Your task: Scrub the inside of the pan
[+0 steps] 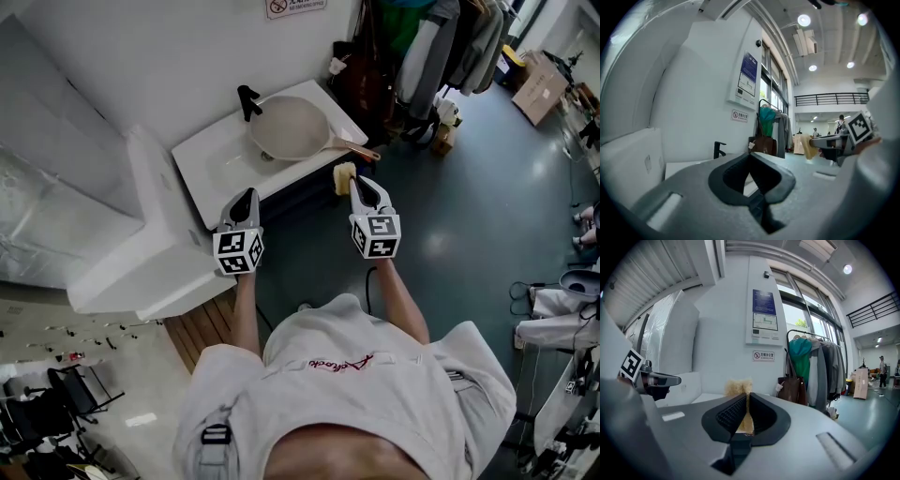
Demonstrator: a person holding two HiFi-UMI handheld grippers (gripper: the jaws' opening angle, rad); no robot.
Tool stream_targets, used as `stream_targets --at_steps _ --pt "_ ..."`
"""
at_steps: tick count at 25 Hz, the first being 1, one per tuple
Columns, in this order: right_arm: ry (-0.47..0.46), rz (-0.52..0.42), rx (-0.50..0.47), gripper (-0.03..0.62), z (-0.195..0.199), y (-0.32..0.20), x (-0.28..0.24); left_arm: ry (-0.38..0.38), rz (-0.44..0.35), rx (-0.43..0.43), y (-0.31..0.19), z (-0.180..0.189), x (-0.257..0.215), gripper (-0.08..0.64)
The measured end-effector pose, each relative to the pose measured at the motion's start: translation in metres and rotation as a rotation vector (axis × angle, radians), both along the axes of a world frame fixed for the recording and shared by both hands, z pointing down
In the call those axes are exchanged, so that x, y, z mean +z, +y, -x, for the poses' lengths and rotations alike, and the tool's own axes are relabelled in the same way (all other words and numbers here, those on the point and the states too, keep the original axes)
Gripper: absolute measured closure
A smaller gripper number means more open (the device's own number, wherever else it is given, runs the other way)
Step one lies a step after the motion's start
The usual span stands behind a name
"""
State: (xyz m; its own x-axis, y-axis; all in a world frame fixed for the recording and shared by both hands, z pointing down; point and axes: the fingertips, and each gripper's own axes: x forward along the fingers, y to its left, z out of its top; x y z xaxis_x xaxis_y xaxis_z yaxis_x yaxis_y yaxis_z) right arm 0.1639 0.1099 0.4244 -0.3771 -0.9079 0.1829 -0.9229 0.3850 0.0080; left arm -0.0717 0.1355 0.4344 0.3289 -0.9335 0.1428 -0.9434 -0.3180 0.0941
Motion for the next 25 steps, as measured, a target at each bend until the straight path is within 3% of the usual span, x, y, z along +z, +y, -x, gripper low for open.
stream_targets --at_steps 11,25 --pt "-0.006 0.010 0.027 0.564 0.009 -0.027 0.012 -0.009 0.006 0.032 -0.032 0.008 0.008 0.560" --pt "0.004 0.038 0.032 0.564 0.006 -0.023 0.024 -0.008 0.036 0.051 -0.030 0.001 0.022 0.560"
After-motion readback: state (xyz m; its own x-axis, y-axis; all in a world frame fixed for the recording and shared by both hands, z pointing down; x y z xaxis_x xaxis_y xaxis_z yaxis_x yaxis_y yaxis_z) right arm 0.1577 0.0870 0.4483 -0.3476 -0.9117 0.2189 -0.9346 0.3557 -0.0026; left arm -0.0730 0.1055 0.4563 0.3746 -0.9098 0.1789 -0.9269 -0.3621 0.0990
